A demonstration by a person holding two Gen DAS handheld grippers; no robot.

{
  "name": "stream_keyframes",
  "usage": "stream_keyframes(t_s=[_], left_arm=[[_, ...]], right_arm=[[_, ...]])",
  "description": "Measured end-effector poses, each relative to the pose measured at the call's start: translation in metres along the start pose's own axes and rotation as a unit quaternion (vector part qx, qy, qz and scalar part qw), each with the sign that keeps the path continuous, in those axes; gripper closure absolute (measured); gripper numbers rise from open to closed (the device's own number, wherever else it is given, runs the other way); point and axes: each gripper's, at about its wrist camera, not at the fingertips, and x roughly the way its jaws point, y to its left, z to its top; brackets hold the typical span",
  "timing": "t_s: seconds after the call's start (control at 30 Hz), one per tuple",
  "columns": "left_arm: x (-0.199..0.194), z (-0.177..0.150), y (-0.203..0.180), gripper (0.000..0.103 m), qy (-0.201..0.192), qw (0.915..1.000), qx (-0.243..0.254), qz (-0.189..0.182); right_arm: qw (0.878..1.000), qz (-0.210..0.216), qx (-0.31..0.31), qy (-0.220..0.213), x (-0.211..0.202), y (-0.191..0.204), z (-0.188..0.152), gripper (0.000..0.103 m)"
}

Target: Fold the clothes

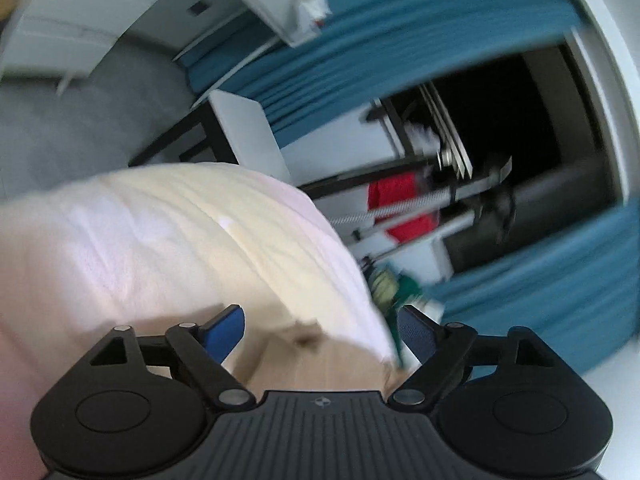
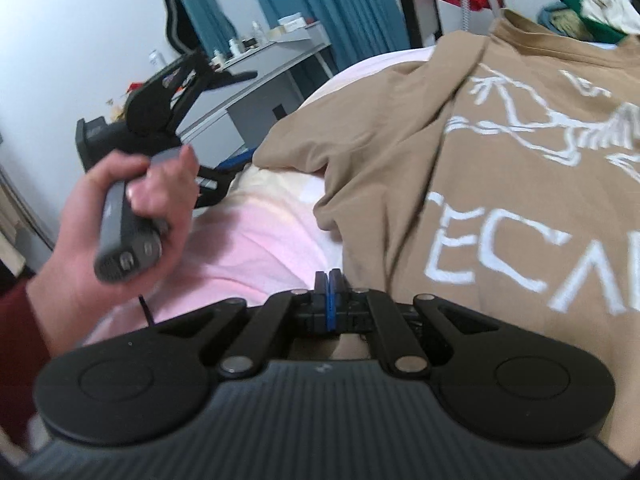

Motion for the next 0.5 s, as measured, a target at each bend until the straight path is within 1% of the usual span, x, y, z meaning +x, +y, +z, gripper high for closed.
stream_keyframes(t_s=[0.07, 0.17, 0.23, 0.3, 0.33, 0.37, 0.4, 0.43, 0.47, 0.5], left_arm=[[-0.008, -0.008, -0.025, 0.016, 0.01, 0.9975, 0.066, 0.023], [-0.029, -0.029, -0.064, 0.014, 0.017, 0.9869, 0.155, 0.041], [-0.047, -0.045, -0.089, 0.013, 0.017, 0.9775, 0.204, 0.049], [-0.063, -0.065, -0.111, 0.011, 0.023, 0.9722, 0.229, 0.046], [-0.07, -0.075, -0.121, 0.011, 0.027, 0.9694, 0.24, 0.045], [-0.074, -0.089, -0.124, 0.008, 0.035, 0.9677, 0.246, 0.044], [-0.078, -0.103, -0.127, 0.006, 0.044, 0.9659, 0.252, 0.043], [-0.081, -0.117, -0.13, 0.005, 0.053, 0.964, 0.257, 0.041], [-0.085, -0.131, -0.132, 0.005, 0.061, 0.962, 0.263, 0.04], [-0.089, -0.144, -0.135, 0.005, 0.07, 0.9599, 0.269, 0.039]], right_arm=[[1.0, -0.007, -0.006, -0.006, -0.023, 0.0, 0.003, 0.099], [0.999, -0.029, -0.018, -0.026, -0.067, -0.005, 0.009, 0.098], [0.997, -0.056, -0.013, -0.044, -0.101, -0.015, 0.017, 0.098], [0.993, -0.095, 0.001, -0.066, -0.135, -0.032, 0.026, 0.097], [0.989, -0.123, 0.021, -0.078, -0.151, -0.047, 0.031, 0.097], [0.983, -0.152, 0.055, -0.087, -0.166, -0.066, 0.035, 0.096], [0.975, -0.181, 0.088, -0.096, -0.181, -0.085, 0.038, 0.092], [0.965, -0.21, 0.121, -0.104, -0.195, -0.104, 0.042, 0.088], [0.953, -0.229, 0.161, -0.113, -0.209, -0.126, 0.043, 0.075], [0.941, -0.233, 0.211, -0.122, -0.221, -0.15, 0.04, 0.064]])
